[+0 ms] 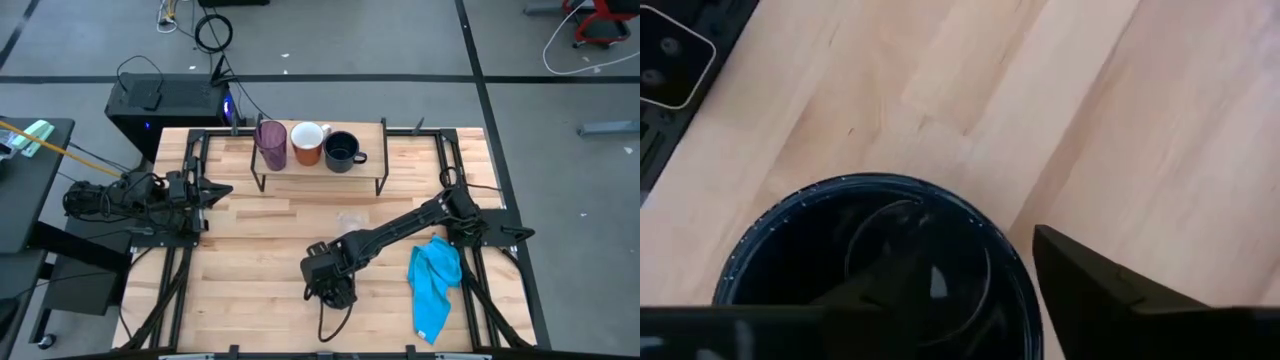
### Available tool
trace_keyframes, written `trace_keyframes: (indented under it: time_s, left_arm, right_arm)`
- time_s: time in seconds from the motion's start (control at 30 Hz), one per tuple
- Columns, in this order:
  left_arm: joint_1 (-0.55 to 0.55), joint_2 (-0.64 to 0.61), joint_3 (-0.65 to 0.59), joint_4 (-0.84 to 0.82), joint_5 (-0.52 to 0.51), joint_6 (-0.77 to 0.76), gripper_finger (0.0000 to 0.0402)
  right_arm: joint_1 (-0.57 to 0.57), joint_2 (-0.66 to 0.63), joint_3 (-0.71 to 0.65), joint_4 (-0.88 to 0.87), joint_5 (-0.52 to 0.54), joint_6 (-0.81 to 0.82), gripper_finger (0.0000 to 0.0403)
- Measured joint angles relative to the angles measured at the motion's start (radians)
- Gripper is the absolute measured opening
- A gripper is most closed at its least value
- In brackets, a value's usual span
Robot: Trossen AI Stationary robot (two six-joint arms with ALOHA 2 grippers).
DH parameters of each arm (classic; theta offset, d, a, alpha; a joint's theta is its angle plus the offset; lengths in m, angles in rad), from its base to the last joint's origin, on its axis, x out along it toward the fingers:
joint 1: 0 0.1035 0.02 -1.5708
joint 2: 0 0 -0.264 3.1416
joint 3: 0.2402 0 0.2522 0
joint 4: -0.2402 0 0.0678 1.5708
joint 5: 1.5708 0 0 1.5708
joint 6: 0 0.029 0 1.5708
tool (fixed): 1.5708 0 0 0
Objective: Stack small to large cups/mugs on shelf
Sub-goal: Align the dark blue mug with the other dark blue mug on the shelf
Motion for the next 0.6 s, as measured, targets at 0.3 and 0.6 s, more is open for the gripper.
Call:
trace_keyframes:
  time_s: [0.3,0.6]
  left_arm:
    - [0.0,0.0,0.0,0.0,0.0,0.0,0.0009]
    - [0.0,0.0,0.0,0.0,0.0,0.0,0.0022]
  right_arm:
    - [-0.004,0.002,0.0,0.021,0.0,-0.02,0.0076]
    - [-0.004,0.002,0.0,0.058,-0.005,-0.051,0.0018]
